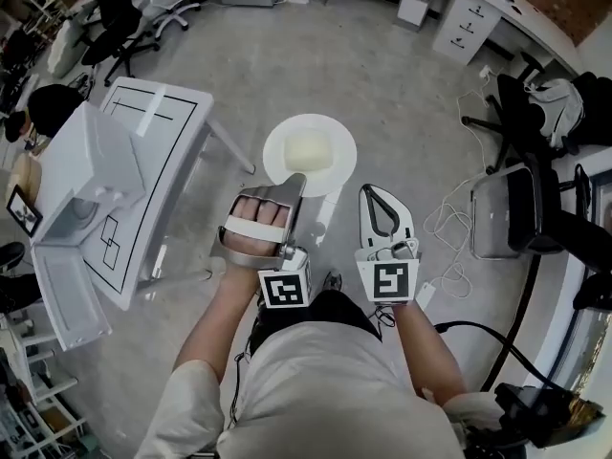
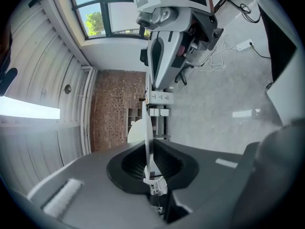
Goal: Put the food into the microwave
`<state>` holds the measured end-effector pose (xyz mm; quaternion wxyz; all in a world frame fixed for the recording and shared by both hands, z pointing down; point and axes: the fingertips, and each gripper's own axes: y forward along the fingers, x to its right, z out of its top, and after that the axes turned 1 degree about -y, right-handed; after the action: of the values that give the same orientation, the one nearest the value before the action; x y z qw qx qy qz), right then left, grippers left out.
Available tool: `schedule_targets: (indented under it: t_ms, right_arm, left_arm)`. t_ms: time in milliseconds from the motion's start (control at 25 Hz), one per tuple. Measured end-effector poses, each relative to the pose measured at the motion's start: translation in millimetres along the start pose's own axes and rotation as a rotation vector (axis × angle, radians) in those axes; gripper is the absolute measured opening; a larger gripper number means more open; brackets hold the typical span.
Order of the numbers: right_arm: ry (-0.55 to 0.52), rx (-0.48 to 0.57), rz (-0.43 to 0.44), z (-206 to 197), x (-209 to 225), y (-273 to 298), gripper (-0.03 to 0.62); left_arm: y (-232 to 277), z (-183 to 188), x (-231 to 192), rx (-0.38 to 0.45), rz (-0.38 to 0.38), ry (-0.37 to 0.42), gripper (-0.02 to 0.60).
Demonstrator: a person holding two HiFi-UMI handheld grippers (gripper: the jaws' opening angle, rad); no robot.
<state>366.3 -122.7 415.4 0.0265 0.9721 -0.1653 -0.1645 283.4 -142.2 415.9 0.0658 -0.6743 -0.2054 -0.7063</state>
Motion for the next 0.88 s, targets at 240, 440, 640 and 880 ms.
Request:
schedule_targets:
  t_ms: [240,440,640,880]
  right_arm:
    - [-0.035,0.053,0.165,23.9,-56.4,34.3,0.011]
    - [-0.064,0.109,0.331,49.6,-125.6,60.4,0.011]
    - [-0.097,0.171,0.481,80.7,-200.7,78.6,0.011]
    - [-0.146,0.238,0.632,116.0,-291.4,86.9,0.011]
  left_arm:
    - [-25.8,-63.1,3.5,-0.163,0.002,-0.028,0.038]
    - [-65.9,-132.4,7.6,-0.338,0.024,-0.037,0.038]
    - [-117.0,-201.4,18.3,-0.509,0.001,-0.071,0.038]
    - [-182.6,-276.3,32.0,-0.675,-0.008,-0.087,0.038]
